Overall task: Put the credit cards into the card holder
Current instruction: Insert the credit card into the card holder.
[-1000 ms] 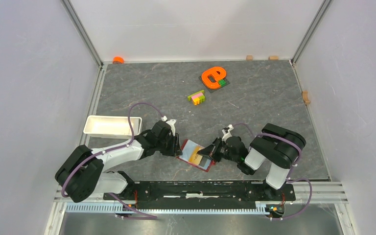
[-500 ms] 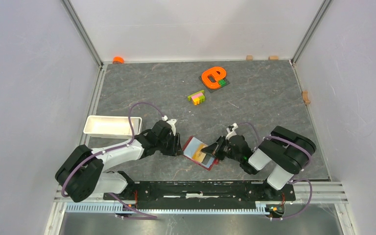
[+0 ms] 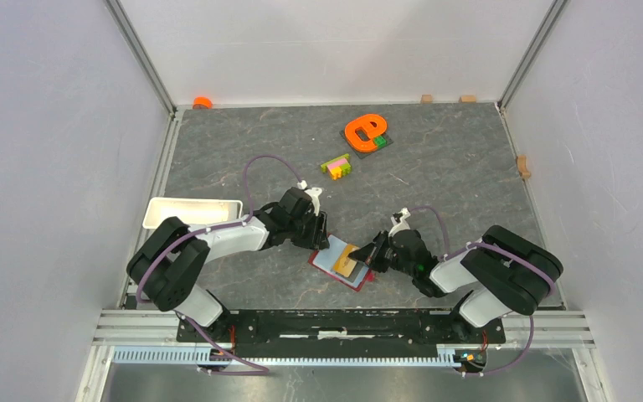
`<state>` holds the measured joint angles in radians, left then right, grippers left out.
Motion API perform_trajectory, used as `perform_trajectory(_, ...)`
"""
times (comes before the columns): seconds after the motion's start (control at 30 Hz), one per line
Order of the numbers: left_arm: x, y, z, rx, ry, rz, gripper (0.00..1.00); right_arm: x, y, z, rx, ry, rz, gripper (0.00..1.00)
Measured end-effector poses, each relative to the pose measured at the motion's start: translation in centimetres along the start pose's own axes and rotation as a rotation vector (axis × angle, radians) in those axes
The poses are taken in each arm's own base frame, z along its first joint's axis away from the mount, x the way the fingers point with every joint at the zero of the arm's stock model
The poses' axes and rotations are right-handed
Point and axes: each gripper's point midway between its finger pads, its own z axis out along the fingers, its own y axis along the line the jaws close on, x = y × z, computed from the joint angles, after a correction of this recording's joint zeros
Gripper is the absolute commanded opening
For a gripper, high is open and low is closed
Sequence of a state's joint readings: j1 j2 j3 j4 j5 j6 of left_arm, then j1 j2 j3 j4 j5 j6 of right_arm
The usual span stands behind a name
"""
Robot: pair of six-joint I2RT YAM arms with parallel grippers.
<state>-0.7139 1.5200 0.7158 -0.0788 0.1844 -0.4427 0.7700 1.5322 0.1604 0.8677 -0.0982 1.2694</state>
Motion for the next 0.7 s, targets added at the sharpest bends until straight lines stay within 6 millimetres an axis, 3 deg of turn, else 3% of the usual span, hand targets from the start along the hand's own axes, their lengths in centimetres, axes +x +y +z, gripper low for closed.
perform_trajectory(0.7,0.6,0.2,0.6,-0.024,-0.007,0.045,0.41,0.5,0.5,1.4,-0.035,0.016,0.055,0.00)
